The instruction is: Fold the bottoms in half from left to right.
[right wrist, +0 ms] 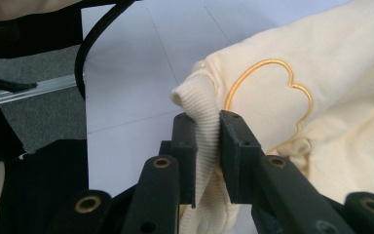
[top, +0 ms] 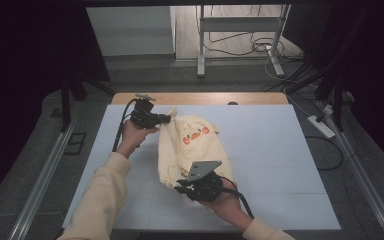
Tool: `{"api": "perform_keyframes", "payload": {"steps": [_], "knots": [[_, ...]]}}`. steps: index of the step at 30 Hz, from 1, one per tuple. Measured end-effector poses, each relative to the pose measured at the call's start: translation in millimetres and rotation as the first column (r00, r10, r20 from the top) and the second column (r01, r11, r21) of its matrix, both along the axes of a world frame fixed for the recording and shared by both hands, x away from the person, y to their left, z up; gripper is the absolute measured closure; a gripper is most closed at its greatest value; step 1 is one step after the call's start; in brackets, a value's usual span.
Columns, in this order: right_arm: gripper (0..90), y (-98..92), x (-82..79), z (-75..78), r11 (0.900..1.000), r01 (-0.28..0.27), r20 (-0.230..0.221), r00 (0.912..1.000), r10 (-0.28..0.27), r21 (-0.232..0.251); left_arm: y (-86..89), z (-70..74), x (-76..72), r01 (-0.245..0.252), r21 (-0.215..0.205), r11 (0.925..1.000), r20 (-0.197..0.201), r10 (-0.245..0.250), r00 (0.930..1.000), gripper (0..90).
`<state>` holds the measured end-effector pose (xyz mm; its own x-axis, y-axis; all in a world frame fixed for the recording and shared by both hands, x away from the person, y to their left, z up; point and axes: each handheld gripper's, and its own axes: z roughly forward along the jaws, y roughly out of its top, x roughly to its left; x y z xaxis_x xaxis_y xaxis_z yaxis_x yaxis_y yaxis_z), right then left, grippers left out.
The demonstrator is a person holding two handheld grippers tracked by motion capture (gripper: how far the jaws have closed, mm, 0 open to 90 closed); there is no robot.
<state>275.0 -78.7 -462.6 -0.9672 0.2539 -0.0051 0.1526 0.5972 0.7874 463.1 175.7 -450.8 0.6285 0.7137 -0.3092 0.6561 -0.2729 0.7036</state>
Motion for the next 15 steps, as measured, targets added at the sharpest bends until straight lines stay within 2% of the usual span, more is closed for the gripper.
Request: {"api": "perform_keyframes", "payload": {"steps": [8,15], "knots": [[77.4,-18.8,0.5,-2.0,0.999,0.034,-0.007,0.9994,-0.033,0.009,-9.4,-2.6,1.6,0.013,0.008,0.9999,-0.002,-0.013,0.9999,82.0],[78.0,-34.6,2.6,-3.1,0.997,0.069,-0.031,0.9972,-0.068,0.021,-15.5,-4.5,2.5,0.019,0.013,0.9997,-0.002,-0.019,0.9998,82.0]]}}
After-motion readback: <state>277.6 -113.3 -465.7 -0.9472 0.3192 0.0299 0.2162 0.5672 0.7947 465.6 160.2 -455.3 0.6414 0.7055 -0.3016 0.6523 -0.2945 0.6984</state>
